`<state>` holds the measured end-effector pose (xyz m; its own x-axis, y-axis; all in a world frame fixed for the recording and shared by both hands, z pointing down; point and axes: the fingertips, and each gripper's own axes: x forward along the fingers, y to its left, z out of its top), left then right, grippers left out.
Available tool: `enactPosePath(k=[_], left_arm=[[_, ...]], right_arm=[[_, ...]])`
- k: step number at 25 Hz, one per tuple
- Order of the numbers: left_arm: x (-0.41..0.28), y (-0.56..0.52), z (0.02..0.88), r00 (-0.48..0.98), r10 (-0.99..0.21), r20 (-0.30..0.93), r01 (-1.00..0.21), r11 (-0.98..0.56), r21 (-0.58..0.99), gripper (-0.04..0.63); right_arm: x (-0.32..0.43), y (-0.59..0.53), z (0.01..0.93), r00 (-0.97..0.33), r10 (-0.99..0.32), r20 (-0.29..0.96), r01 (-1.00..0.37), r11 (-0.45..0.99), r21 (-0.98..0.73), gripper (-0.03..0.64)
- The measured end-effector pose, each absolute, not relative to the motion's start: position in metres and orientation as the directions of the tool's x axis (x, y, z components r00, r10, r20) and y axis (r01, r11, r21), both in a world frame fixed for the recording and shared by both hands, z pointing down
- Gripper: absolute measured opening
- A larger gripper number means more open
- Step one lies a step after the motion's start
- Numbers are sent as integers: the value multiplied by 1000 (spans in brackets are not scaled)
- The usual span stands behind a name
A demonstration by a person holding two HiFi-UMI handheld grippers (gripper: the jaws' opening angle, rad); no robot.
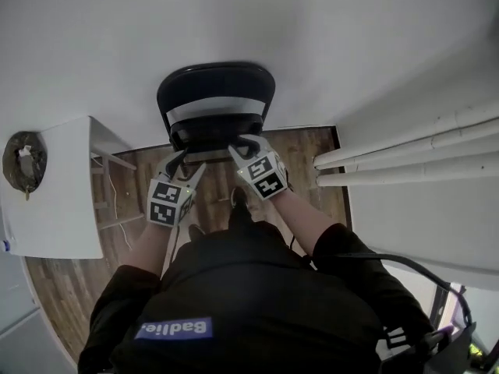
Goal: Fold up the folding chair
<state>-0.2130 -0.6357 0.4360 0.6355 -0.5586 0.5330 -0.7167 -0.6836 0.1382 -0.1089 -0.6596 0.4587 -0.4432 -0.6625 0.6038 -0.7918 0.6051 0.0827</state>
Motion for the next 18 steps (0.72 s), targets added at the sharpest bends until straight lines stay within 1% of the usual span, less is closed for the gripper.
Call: enactPosePath(k=[2, 4, 5, 6, 7, 8, 10, 12, 15, 18], left_arm=[[-214, -601, 423, 690, -524, 499, -678, -710, 193, 230], [-215, -571, 407, 728, -495, 474, -642, -735, 218, 214], [-215, -560, 399, 744, -489, 455, -626, -749, 220, 179], [-214, -551, 390, 762, -488, 426, -610, -761, 221, 118], [-211, -544, 380, 781, -487, 391, -594, -772, 225, 72], [-207, -537, 369, 799, -487, 352, -578, -783, 231, 41], [-199, -530, 347, 822, -502, 269, -561, -796, 226, 9], [-192, -523, 329, 827, -522, 209, -560, -799, 219, 5], [-176, -512, 309, 835, -529, 153, -551, -804, 223, 3], [-153, -500, 310, 839, -521, 158, -544, -811, 215, 3]], right_arm=[[-118, -625, 452, -454, -675, 582, -836, 548, -18, 53], [-128, -597, 437, -486, -689, 537, -850, 515, -109, 4], [-134, -586, 425, -513, -697, 501, -843, 518, -144, 2], [-139, -576, 412, -542, -703, 461, -831, 529, -170, 2], [-144, -567, 399, -567, -708, 421, -818, 544, -186, 2], [-147, -559, 388, -588, -712, 385, -805, 560, -195, 2], [-149, -542, 370, -616, -716, 328, -786, 583, -205, 2], [-142, -524, 356, -630, -722, 285, -776, 592, -217, 2], [-121, -504, 338, -639, -737, 222, -769, 600, -221, 2], [-95, -497, 331, -637, -751, 175, -768, 597, -232, 2]])
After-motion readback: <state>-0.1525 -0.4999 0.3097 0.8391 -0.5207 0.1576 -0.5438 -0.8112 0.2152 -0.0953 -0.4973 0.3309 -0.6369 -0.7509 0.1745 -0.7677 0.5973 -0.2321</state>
